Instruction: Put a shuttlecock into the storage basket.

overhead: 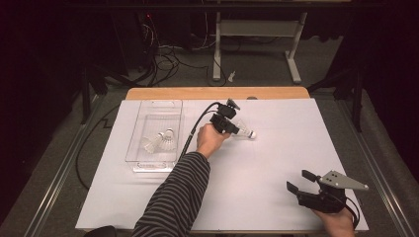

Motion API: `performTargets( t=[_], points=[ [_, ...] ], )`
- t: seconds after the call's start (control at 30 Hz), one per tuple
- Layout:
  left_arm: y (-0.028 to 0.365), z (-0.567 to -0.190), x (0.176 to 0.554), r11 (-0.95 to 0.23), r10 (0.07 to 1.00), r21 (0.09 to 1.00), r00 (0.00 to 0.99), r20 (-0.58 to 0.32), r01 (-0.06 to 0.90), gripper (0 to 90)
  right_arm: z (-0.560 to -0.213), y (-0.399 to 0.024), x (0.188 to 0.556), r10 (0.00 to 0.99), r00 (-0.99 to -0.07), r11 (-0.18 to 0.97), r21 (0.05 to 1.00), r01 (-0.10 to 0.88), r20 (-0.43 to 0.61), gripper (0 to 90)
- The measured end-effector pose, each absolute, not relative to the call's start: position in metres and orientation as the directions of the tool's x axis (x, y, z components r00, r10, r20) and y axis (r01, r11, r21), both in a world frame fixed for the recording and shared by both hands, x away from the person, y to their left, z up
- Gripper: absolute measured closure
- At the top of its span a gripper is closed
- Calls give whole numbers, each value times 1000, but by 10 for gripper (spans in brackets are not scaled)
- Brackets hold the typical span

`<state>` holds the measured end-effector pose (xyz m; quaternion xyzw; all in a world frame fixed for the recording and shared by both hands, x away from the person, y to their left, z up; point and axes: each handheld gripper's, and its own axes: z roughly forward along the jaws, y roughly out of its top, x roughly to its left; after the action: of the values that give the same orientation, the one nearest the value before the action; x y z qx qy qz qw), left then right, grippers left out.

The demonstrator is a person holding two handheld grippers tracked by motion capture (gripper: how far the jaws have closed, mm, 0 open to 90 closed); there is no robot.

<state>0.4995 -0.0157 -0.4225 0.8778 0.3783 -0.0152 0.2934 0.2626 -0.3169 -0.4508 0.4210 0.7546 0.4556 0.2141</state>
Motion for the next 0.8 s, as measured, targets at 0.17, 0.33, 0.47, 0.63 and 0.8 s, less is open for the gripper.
performTargets(
  t=[0.17,0.33,0.47,0.63,0.8],
  points=[
    [-13,-420,496,-538,653,514,716,-247,669,896,-451,-317,263,831,-553,232,867,441,59,280],
    [-10,-418,493,-537,649,520,719,-248,664,897,-451,-317,263,831,-553,234,867,440,57,280],
    [-8,-415,491,-541,647,522,723,-243,660,898,-451,-317,263,831,-553,233,866,442,58,280],
    [-6,-411,488,-546,640,525,729,-241,653,898,-451,-317,263,831,-553,232,868,439,57,280],
    [-1,-411,483,-545,635,531,733,-244,649,899,-451,-317,263,831,-553,234,867,439,56,280]
  ],
)
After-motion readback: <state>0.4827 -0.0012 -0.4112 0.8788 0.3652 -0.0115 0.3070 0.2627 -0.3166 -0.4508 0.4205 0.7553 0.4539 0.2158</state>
